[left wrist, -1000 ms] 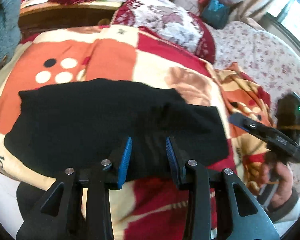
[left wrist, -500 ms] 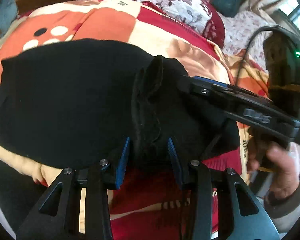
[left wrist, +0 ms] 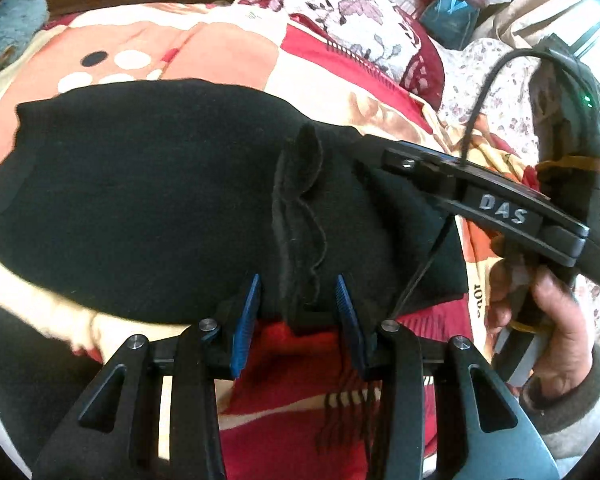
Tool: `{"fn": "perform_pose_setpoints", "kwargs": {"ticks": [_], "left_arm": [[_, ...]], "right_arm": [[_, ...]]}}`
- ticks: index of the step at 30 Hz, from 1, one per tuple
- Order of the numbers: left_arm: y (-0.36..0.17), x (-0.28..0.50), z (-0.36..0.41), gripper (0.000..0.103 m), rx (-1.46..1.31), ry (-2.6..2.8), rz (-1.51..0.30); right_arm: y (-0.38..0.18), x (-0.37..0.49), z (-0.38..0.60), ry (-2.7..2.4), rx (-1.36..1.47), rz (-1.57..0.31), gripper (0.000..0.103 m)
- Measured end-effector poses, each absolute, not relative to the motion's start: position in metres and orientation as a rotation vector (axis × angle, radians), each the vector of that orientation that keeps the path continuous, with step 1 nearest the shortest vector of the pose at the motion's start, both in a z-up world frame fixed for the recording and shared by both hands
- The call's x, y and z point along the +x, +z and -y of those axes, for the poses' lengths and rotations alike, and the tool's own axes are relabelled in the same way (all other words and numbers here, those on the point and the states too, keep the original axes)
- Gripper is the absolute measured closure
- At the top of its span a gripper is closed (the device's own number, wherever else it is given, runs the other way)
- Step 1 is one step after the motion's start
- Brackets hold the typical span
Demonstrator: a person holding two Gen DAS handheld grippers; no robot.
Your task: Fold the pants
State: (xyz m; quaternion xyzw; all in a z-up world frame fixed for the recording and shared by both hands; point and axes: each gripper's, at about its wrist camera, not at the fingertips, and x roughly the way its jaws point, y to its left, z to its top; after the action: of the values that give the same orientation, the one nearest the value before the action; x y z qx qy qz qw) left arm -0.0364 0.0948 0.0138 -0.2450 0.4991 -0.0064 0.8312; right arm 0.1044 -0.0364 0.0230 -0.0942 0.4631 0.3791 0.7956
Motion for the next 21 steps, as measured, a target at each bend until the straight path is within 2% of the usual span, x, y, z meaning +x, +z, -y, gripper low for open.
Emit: {"fn": "perform_pose_setpoints", "kwargs": {"ticks": [5, 8, 13, 21], "left_arm": [[0.025, -0.052, -0.109, 0.063, -0.513, 0.049, -1.027], [0.029, -0.062, -0.119, 0.054, -0.529, 0.078, -1.014], [0.033, -0.074, -0.131, 0.054, -0.551, 0.111, -1.008], [0.033, -0.101, -0.177, 0.053, -0.623, 0.249, -0.964]], "right_arm": [[0.036, 0.094, 0.037, 0.887, -0.148, -0.989, 0.048], [0.029, 0.086, 0.023, 0.914, -0.186, -0.989, 0.048], [0.007, 0.086, -0.006, 0.758, -0.379, -0.923, 0.048], [0.030, 0.088, -0.012, 0.823, -0.333, -0.949, 0.048]]}}
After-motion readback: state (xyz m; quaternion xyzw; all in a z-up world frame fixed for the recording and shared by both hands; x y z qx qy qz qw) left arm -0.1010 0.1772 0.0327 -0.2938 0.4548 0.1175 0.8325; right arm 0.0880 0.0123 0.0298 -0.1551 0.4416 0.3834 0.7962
